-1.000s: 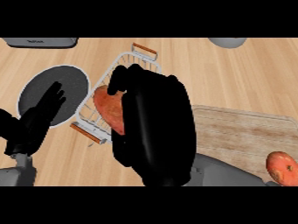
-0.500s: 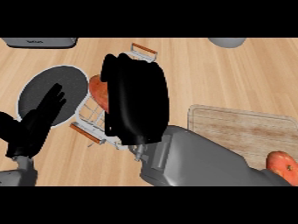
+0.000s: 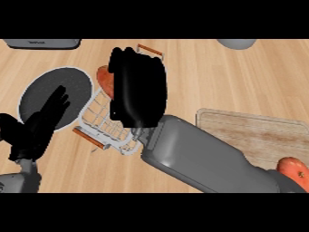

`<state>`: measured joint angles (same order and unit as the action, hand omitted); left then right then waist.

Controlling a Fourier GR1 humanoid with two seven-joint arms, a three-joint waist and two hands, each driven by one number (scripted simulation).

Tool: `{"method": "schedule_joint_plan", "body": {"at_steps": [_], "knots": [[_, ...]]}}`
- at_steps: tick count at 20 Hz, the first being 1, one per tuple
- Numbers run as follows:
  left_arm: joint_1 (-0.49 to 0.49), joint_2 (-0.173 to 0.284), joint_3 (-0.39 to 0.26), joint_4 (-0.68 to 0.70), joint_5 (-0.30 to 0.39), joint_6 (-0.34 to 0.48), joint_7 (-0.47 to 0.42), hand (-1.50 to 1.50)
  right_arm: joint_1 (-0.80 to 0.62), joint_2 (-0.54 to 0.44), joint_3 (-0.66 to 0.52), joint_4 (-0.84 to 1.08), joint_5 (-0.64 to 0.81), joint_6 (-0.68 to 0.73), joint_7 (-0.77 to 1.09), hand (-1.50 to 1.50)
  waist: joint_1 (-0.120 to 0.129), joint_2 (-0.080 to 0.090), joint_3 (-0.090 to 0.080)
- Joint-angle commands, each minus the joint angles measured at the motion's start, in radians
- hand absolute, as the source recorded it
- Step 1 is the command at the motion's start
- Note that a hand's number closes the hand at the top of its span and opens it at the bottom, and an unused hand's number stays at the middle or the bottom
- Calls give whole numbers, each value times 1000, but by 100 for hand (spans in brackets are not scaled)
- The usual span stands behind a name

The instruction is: Pick the sweet potato from the cutting board and place it in the tiered basket

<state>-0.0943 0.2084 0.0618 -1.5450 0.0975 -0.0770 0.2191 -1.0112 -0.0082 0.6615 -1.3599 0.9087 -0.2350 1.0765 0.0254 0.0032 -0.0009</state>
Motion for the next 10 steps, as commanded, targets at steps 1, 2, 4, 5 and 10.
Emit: {"method": "schedule_joint_plan", "body": {"at_steps": [1, 2, 4, 5, 10], "knots": [[7, -35, -40, -39, -22, 21, 15, 0, 2, 8, -2, 126, 45, -258, 36, 150, 15, 3, 1], [-3, -16, -19, -4, -25, 13, -3, 0, -60, 8, -37, 90, -4, -204, 76, 150, 6, 0, 0], [-2, -7, 10, 1, 10, -10, -20, 0, -44, 8, 33, 142, -31, -276, 67, -150, 10, 1, 0], [-45, 21, 31, 22, 21, -25, 8, 0, -46, 8, 37, 115, -24, -245, 89, -150, -2, -1, 0], [-2, 23, 23, -44, 33, -40, 43, 0, -87, 8, 76, 186, -49, -330, 93, -150, 8, -3, 0]]}}
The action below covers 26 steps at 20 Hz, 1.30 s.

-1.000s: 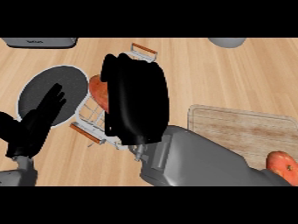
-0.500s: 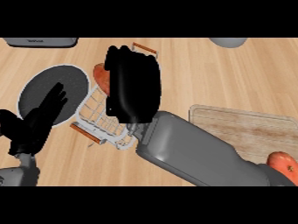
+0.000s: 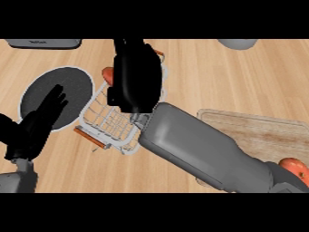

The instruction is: Pick the sweet potato from the cutting board and place it in the tiered basket

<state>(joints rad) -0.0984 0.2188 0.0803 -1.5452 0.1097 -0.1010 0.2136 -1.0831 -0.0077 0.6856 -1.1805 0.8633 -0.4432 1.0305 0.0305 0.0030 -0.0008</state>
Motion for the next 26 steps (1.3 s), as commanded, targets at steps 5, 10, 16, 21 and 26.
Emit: {"method": "schedule_joint_plan", "body": {"at_steps": [5, 10, 16, 21, 26], "knots": [[14, 1, -1, -72, -1, 12, 48, 0, -43, 7, -80, 6, -62, -215, 95, -150, 4, -5, 1], [36, -34, -22, -4, -25, 12, -26, 0, -26, 7, -146, -60, -114, -330, 74, -150, -10, -5, 1], [27, -16, 2, 6, -15, 6, -19, 0, 25, 7, -256, -143, -93, -505, 55, -150, -22, -5, 1], [13, -7, 29, 17, -6, 14, 5, 0, 150, -59, -351, -323, 13, -437, 40, -150, -55, -10, 1], [64, 2, 40, -28, -5, 8, -12, 0, 287, -140, -444, -604, 55, -304, 128, -150, -59, -15, 1]]}}
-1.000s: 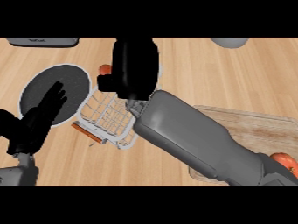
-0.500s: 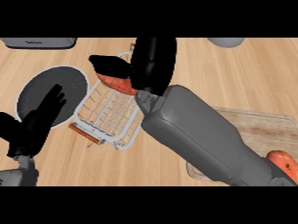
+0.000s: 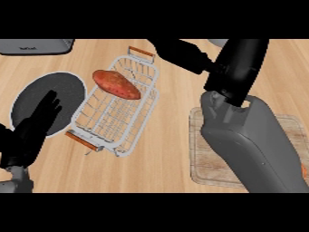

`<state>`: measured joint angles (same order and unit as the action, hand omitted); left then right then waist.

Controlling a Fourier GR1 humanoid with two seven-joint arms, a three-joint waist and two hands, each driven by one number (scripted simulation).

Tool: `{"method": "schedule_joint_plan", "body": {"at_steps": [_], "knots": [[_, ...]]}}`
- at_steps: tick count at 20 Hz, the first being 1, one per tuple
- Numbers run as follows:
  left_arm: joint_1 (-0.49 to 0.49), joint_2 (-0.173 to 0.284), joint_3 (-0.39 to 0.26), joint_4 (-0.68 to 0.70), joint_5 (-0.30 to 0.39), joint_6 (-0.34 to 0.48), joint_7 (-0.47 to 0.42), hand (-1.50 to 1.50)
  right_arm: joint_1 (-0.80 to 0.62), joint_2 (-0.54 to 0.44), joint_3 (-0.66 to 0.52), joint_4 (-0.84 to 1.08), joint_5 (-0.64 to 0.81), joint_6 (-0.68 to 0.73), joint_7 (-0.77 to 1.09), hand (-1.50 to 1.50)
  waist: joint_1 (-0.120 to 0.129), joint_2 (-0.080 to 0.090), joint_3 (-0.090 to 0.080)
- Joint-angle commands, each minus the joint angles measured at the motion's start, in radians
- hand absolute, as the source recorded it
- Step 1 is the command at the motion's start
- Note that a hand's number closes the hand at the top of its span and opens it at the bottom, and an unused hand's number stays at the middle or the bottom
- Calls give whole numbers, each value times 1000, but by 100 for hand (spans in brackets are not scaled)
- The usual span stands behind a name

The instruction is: Pick the sweet potato from the cutting board and place it in the tiered basket

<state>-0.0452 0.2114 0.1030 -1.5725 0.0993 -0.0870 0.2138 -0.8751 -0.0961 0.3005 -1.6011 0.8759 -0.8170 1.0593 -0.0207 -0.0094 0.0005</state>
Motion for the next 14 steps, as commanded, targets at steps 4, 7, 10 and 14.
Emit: {"method": "schedule_joint_plan", "body": {"at_steps": [4, 7, 10, 14], "knots": [[37, -18, -27, -80, -28, 24, 32, 0, 247, -164, -123, -406, -44, 146, 75, -150, -1, 1, 0], [-6, 17, 34, -1, 8, -4, 3, 0, 400, -266, -179, -583, -144, 163, 38, -150, -15, 2, 0], [-20, 13, 22, -30, 23, -16, 46, 0, 508, -319, -246, -680, -243, 199, 25, -150, 1, 5, 0], [9, -13, 3, -12, -4, -8, 6, 0, 669, -382, -352, -830, -384, 227, -15, -150, 3, 6, 1]]}}
